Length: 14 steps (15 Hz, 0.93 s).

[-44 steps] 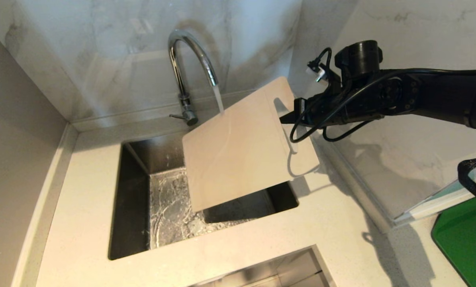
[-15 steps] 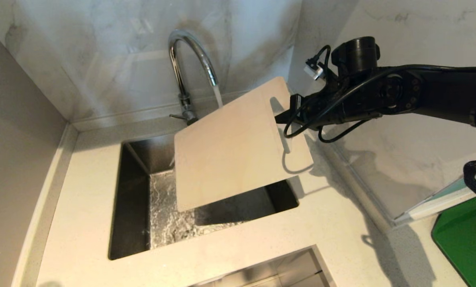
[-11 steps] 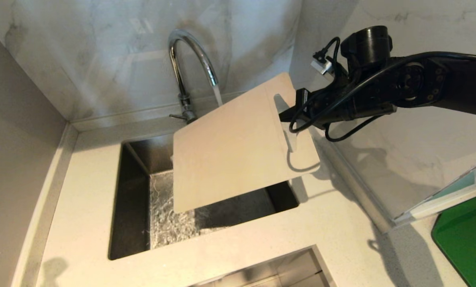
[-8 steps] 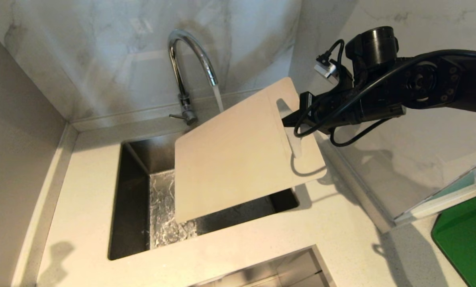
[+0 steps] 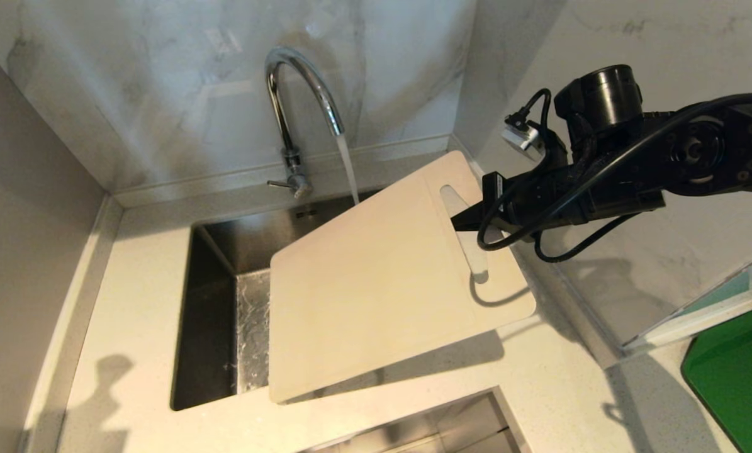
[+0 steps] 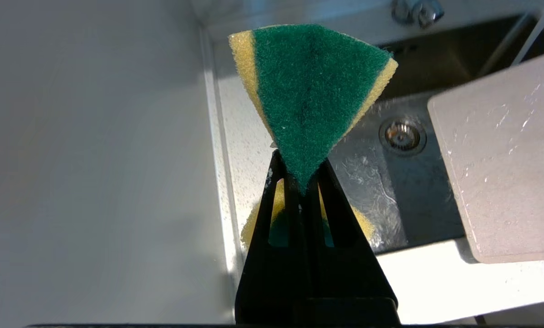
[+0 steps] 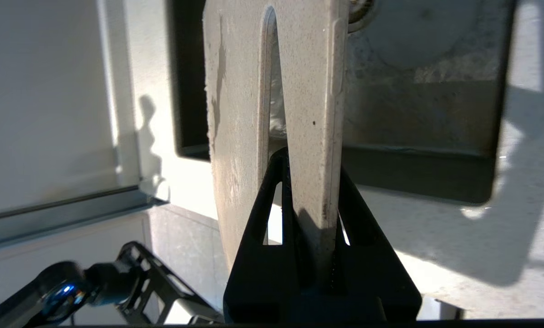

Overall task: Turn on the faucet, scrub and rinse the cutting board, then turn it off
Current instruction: Scrub the cutting board underwater

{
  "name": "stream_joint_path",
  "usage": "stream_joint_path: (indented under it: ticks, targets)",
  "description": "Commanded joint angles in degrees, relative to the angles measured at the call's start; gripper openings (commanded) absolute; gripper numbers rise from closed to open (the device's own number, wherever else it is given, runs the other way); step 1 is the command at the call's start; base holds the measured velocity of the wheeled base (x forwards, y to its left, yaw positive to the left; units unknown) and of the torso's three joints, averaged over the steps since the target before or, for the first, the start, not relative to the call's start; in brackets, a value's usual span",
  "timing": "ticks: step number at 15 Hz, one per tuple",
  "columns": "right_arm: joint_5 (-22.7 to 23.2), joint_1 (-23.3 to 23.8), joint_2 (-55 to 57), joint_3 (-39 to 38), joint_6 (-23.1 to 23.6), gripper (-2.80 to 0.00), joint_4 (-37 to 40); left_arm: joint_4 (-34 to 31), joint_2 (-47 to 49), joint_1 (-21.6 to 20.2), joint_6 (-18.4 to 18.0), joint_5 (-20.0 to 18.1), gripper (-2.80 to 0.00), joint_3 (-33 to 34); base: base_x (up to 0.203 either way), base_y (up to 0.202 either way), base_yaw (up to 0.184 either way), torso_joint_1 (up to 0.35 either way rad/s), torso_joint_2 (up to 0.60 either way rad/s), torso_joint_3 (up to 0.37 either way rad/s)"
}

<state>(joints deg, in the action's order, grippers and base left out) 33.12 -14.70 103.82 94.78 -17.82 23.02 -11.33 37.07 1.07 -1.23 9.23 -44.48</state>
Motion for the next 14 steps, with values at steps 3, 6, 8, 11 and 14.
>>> stream_joint_path:
  ticks: [3,6,8,11,14]
  targets:
    - [0.3,-5.6,-1.3,1.1,-0.1,-2.80,0.2,0.2,8.8,1.3,1.2,-1.1,-2.80,-3.0,0.000,0.000,0.000,0.000,0.00,0.000]
    - [0.2,-9.5,0.7,5.9,-3.8,-2.80,0.2,0.0,15.1,5.6,4.9,-1.2,-2.80,-8.3,0.000,0.000,0.000,0.000,0.00,0.000]
    - [0.1,-11.4,2.3,9.0,-4.6,-2.80,0.3,-0.1,18.9,9.7,7.2,-1.1,-2.80,-11.1,0.000,0.000,0.000,0.000,0.00,0.000]
    - [0.0,-13.6,3.9,11.3,-4.6,-2.80,1.6,-0.3,25.5,17.5,14.2,-0.9,-2.80,-15.3,0.000,0.000,0.000,0.000,0.00,0.000]
    - [-0.1,-14.7,4.6,11.4,-4.4,-2.80,1.4,0.0,31.9,23.2,20.5,-0.8,-2.80,-20.7,0.000,0.000,0.000,0.000,0.00,0.000]
